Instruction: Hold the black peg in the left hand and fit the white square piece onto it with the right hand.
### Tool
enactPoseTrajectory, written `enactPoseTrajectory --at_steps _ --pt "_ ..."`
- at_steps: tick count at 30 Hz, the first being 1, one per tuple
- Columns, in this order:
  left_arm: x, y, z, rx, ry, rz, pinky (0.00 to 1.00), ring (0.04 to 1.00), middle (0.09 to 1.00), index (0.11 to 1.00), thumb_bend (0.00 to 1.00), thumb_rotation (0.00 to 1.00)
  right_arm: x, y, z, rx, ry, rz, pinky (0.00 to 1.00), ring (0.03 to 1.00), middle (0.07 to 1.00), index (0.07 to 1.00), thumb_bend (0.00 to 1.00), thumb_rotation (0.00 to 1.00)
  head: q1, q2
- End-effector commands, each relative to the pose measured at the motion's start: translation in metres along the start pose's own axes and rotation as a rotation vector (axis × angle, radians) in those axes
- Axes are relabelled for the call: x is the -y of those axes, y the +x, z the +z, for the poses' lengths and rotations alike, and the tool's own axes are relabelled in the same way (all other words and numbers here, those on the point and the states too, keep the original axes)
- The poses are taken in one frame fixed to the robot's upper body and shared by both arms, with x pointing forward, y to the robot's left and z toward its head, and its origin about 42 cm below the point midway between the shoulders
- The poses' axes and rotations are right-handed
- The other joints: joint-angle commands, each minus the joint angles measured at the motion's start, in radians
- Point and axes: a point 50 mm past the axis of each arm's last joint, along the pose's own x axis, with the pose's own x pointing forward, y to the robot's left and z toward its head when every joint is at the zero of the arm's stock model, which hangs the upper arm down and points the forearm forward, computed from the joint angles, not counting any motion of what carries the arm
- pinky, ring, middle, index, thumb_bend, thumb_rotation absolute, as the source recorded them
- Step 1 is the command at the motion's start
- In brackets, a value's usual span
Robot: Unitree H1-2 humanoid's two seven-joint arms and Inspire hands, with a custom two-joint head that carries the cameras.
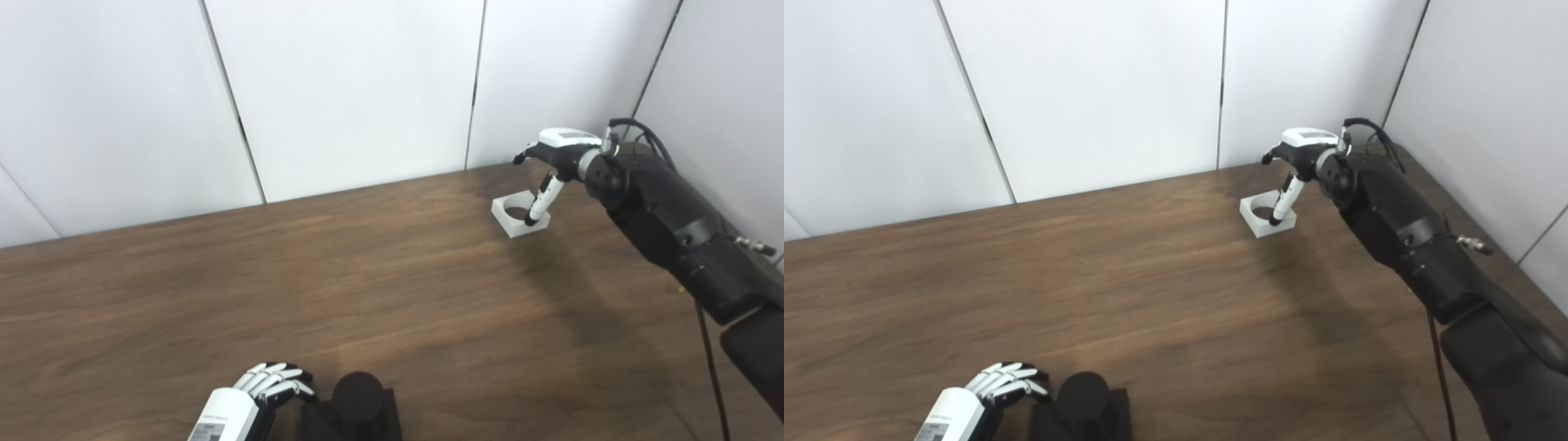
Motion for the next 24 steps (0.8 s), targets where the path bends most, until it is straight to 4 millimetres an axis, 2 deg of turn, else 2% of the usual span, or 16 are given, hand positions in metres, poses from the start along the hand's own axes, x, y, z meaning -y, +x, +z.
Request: enactPoseTrajectory --at_steps 1,10,24 --pt "0.010 -0.022 -0.017 -0.098 0.046 -0.096 0.84 0.803 0.751 0.490 0.51 0.05 0.038 0.000 0.009 0.025 -0.016 -0.115 1.00 1.000 0.958 0.857 0.93 0.23 -0.001 0.001" --pt "0.007 -0.021 -0.013 -0.098 0.038 -0.092 0.84 0.799 0.748 0.489 0.51 0.05 0.036 0.006 0.020 0.022 -0.055 -0.089 1.00 1.000 0.971 0.869 0.93 0.22 0.003 0.005" --pt "0.004 -0.019 -0.011 -0.098 0.042 -0.088 0.84 0.797 0.746 0.489 0.51 0.05 0.047 0.001 0.022 -0.005 -0.093 -0.026 1.00 1.000 0.954 0.849 0.95 0.22 0.006 0.015"
